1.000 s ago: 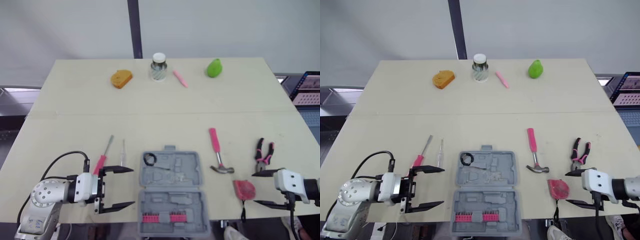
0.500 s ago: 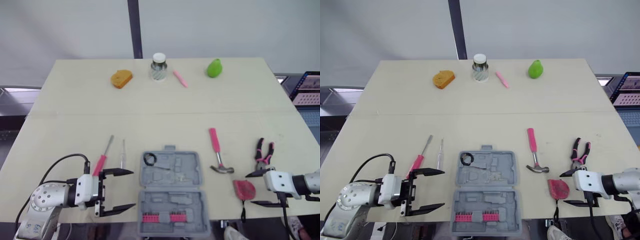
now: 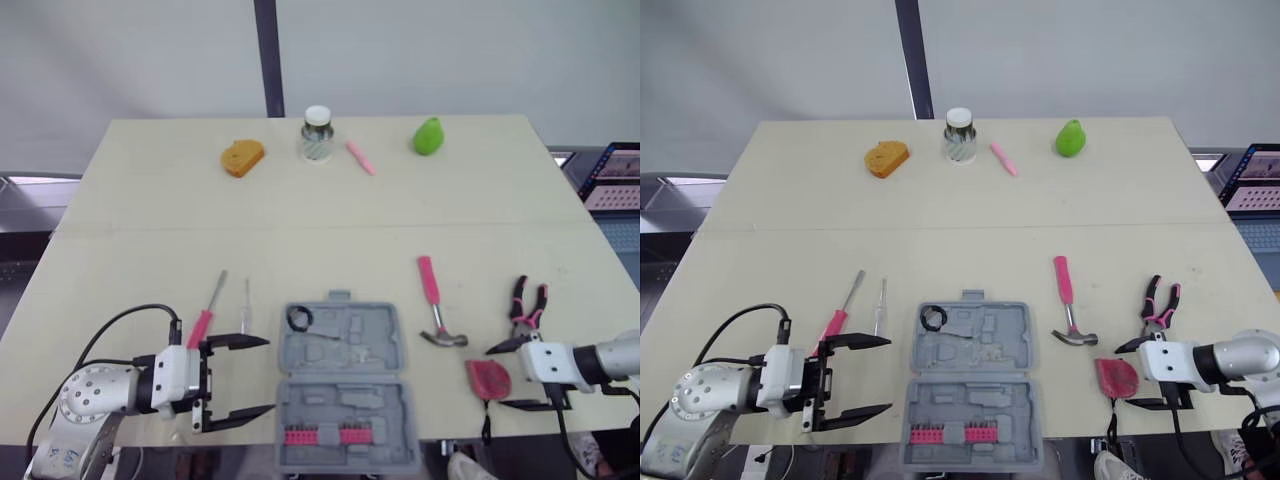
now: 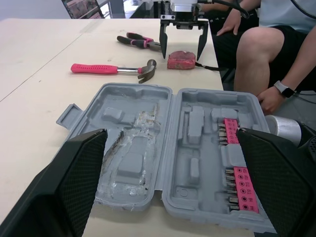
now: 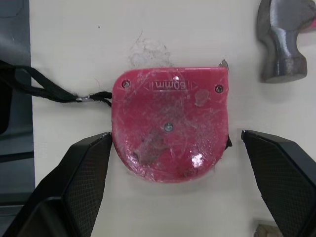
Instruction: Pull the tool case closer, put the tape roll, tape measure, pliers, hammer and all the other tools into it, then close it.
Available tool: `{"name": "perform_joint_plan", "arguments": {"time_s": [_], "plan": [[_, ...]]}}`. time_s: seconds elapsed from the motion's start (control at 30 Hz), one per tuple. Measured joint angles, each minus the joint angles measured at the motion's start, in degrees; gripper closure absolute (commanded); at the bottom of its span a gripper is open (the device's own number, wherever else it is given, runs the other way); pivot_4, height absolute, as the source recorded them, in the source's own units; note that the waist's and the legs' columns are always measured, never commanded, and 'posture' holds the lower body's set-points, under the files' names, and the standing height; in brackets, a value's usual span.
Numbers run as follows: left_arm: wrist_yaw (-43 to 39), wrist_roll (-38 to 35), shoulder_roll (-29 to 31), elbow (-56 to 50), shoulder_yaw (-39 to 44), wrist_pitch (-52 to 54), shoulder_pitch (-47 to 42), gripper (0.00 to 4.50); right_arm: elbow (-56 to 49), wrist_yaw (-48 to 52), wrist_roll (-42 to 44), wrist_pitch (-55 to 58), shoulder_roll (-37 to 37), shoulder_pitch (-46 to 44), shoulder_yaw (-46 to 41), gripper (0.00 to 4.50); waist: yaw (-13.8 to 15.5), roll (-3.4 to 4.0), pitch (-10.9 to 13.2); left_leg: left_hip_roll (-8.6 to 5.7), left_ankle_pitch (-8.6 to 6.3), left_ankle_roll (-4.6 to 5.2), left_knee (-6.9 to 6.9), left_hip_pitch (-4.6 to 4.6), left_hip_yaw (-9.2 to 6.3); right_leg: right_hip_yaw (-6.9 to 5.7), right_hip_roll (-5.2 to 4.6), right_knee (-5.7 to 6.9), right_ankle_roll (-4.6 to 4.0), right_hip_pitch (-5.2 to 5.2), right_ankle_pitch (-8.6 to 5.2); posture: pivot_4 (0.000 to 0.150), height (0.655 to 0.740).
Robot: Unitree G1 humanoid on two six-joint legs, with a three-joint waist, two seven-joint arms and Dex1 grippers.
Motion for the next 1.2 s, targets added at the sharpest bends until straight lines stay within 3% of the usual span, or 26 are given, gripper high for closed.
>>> {"name": "perform_joint_plan", "arguments": {"time_s": [0.57,0.73,1.2], "plan": [[2.1,0.0,0.0,-2.6,0.0,2.7,-0.4,0.0,0.0,-0.9,0.2,1.3,0.3,-0.8,1.5,0.07,0.0,0.0,0.0,0.0,0.01,0.0,0.02,0.0,0.0,0.0,0.01,0.22,0.0,0.0,0.0,0.15,0.695],[3.4,0.0,0.0,-4.5,-0.2,4.4,-0.7,0.0,0.0,-0.9,0.3,1.5,0.7,-0.9,1.6,1.59,0.0,0.0,0.0,0.0,0.01,0.0,0.03,0.0,-0.01,0.01,0.01,0.26,0.0,0.0,0.0,0.15,0.695],[8.3,-0.1,-0.2,-9.9,-2.9,11.8,-4.0,0.0,-4.1,-1.8,2.7,5.0,0.7,1.6,0.3,1.59,0.1,0.0,0.0,-0.02,0.02,0.01,0.07,-0.01,-0.05,0.01,0.0,0.32,0.0,0.01,0.0,0.15,0.695]]}}
